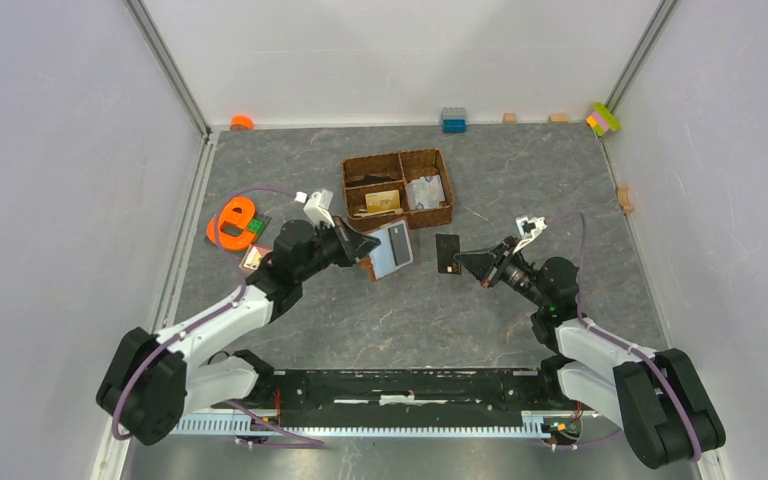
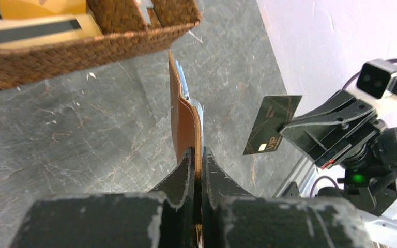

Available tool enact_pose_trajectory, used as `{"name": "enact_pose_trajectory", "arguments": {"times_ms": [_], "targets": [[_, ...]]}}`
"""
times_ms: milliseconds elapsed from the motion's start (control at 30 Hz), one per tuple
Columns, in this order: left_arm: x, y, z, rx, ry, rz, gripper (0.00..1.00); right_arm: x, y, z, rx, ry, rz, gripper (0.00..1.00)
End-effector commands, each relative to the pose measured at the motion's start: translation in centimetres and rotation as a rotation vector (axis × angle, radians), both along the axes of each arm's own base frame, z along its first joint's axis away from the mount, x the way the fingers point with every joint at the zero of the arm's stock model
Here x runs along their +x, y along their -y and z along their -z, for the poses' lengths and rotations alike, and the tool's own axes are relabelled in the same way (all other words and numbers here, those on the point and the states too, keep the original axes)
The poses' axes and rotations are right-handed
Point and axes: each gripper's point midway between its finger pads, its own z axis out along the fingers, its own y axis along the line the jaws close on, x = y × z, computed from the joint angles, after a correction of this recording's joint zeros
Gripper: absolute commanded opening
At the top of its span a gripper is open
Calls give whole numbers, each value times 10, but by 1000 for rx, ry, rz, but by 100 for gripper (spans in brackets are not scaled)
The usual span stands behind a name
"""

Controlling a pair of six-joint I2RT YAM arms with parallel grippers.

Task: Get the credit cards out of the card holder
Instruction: Place the credit card in the storage box.

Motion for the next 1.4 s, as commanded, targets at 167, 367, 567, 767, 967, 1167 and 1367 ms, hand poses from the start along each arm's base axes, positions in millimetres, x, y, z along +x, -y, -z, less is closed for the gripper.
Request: {"name": "enact_pose_trajectory", "arguments": {"times_ms": [167,367,567,767,967,1167,1367], "targets": [[12,-41,-37,-5,176,-217,2,12,4,-16,-16,65,40,0],[11,-54,-43,0,211,-269,2,17,3,-17,-21,63,41,0],[9,-81,-46,-5,270,-389,2,23,1,-19,-20,55,43,0],[8,-98,-49,-13,276,-473,2,35,-6,-32,-7,49,35,0],[5,-113,-50,-54,283,-549,2,51,-19,-40,-70,61,40,0],[4,-109,-49,-53,277,-525,2,70,-40,-41,-259,106,59,0],[3,-110,-51,-54,287,-525,2,92,-62,-44,-315,99,53,0]]}}
